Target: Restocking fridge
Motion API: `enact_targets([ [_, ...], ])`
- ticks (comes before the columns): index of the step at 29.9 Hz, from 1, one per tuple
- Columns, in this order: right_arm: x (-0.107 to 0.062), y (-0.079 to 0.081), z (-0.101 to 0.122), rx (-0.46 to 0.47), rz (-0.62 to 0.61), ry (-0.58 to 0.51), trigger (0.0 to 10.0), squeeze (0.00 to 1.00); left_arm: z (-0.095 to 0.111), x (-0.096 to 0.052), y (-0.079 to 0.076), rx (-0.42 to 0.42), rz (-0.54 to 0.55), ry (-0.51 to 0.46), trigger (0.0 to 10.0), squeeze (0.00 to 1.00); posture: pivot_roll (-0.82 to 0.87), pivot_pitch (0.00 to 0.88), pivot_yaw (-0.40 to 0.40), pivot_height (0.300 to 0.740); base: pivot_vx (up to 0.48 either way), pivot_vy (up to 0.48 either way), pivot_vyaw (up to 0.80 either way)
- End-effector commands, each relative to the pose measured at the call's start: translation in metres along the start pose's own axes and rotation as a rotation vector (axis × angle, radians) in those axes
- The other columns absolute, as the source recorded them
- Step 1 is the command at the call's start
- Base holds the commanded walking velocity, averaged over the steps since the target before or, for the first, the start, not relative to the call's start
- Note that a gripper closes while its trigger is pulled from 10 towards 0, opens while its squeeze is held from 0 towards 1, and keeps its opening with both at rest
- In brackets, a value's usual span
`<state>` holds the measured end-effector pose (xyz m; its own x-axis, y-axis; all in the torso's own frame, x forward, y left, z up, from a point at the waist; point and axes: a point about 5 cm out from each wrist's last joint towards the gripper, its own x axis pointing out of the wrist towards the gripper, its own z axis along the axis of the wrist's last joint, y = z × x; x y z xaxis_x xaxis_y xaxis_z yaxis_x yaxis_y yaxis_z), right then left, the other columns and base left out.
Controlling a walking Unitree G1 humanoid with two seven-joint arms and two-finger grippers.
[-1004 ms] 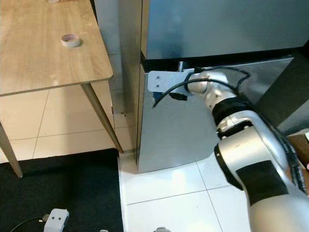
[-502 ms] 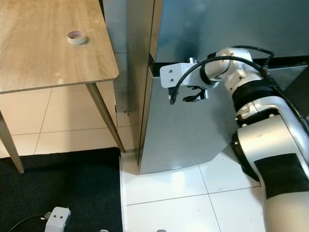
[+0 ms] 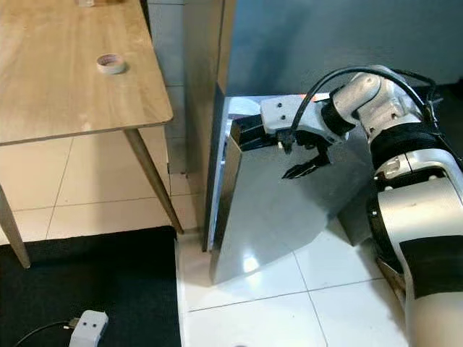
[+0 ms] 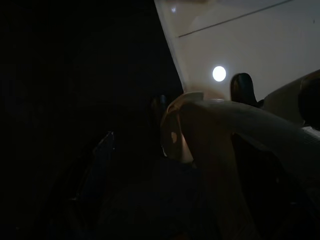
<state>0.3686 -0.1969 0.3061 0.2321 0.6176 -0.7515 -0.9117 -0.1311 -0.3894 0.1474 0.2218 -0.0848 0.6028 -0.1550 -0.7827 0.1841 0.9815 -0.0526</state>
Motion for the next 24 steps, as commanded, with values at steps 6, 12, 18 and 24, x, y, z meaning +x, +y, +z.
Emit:
enact_targets([
  [6, -0.022, 0.012, 0.066, -0.052, 0.07, -0.512, 10.0, 0.0, -0.012, 0.002, -0.013, -0.01, -0.024, 0.065, 10.0, 0.0, 0.0, 0.071, -0.066, 0.74, 0.0, 0.0, 0.0],
  [12, -0.033, 0.0, 0.085, -0.059, 0.028, -0.691, 10.0, 0.0, -0.004, 0.006, -0.015, -0.014, -0.026, 0.061, 10.0, 0.0, 0.01, 0.038, -0.072, 0.74, 0.0, 0.0, 0.0],
  [18, -0.012, -0.013, 0.082, -0.111, -0.011, -0.534, 10.0, 0.0, 0.002, 0.009, -0.016, -0.027, -0.015, 0.05, 10.0, 0.0, 0.01, 0.011, -0.081, 0.74, 0.0, 0.0, 0.0],
  [24, 0.015, -0.019, 0.077, -0.017, -0.08, -0.375, 0.0, 0.0, 0.003, 0.011, -0.019, -0.043, -0.011, 0.053, 10.0, 0.0, 0.01, 0.0, -0.085, 0.74, 0.0, 0.0, 0.0],
])
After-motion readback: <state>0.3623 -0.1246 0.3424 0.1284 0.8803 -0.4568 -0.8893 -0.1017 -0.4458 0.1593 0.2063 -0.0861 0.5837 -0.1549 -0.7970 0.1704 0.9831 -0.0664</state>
